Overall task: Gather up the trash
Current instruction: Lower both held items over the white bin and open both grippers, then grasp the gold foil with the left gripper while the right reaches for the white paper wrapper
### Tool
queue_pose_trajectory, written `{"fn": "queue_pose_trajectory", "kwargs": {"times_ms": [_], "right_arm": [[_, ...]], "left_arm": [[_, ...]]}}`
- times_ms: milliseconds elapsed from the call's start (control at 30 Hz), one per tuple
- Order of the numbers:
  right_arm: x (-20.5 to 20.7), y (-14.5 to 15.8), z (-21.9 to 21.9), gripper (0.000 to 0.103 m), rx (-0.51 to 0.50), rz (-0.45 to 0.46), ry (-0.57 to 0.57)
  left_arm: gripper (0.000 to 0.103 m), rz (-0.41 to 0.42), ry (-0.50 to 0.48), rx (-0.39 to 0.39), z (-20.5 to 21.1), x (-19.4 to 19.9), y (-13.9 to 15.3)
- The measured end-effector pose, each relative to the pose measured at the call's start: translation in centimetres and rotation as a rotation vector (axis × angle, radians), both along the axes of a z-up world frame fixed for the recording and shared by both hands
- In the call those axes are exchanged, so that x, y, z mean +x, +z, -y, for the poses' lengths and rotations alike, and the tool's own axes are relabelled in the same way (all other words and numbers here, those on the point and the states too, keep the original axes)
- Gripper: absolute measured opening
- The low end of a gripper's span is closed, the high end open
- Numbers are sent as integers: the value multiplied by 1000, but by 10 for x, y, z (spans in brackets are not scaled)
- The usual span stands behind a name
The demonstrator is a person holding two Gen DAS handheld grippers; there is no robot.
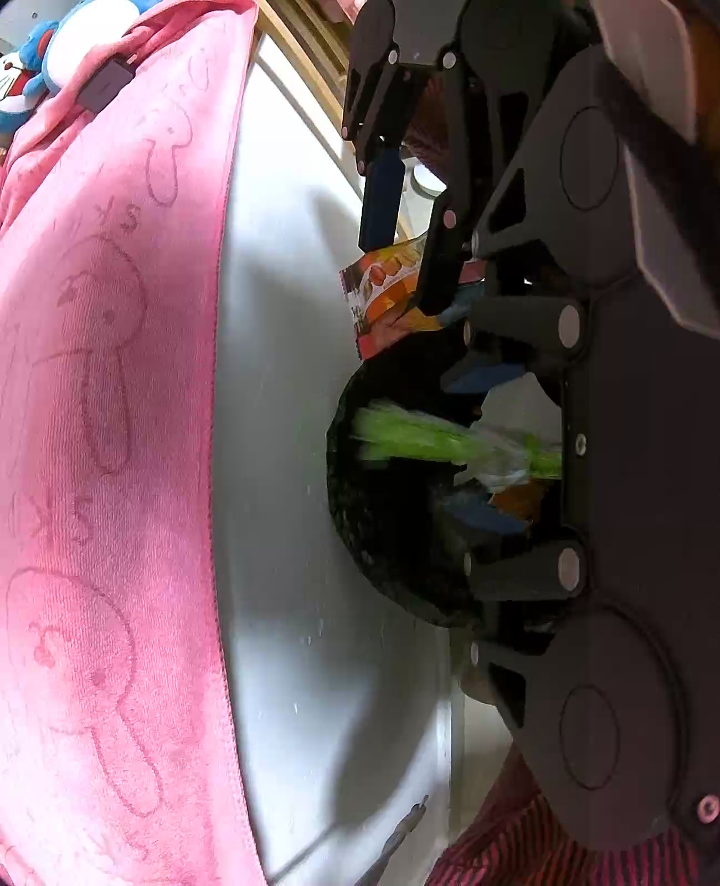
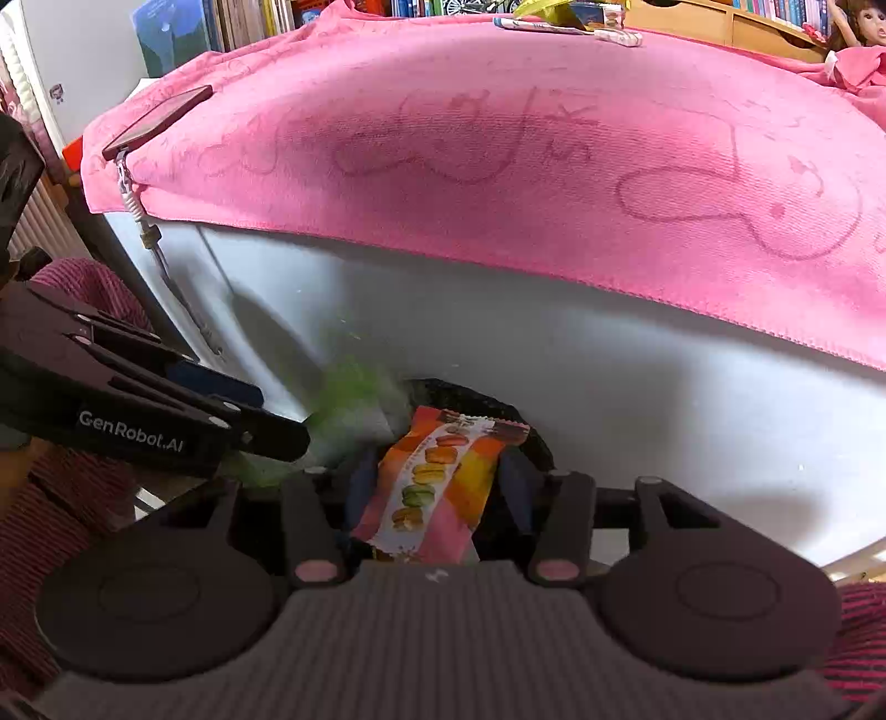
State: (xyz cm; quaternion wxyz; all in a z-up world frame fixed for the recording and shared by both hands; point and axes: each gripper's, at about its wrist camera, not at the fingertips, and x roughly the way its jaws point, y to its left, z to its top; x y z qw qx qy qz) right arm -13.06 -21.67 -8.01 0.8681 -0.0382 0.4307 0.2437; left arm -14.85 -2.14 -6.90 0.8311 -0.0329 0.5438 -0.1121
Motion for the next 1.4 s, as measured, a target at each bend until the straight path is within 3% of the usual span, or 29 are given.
{"fn": "queue_pose_trajectory", "kwargs": {"times_ms": [133, 233, 400, 700, 867, 1100, 1233, 1400], "right_arm": [[2, 0, 1, 70, 3, -6, -2], [2, 3, 3, 71, 6, 3, -3], [0, 19, 5, 72, 12, 61, 6], [15, 78, 21, 78, 63, 245, -22], [37, 98, 27, 82, 58, 320, -85], [86, 112, 33, 85, 32, 370, -142], [129, 116, 34, 88, 7, 392, -161], [184, 117, 28, 90, -20, 396, -186]], "left_arm": [[67, 5, 26, 68, 0, 3, 3], [72, 23, 39, 53, -2, 3, 8], [73, 71, 55, 8, -12, 4, 28], [80, 287, 66, -57, -27, 17, 95], [81, 384, 70, -48, -31, 42, 121], [85, 484, 118, -111, -41, 103, 148], [86, 557, 155, -133, -45, 157, 159], [87, 582, 207, -180, -47, 233, 164]]}}
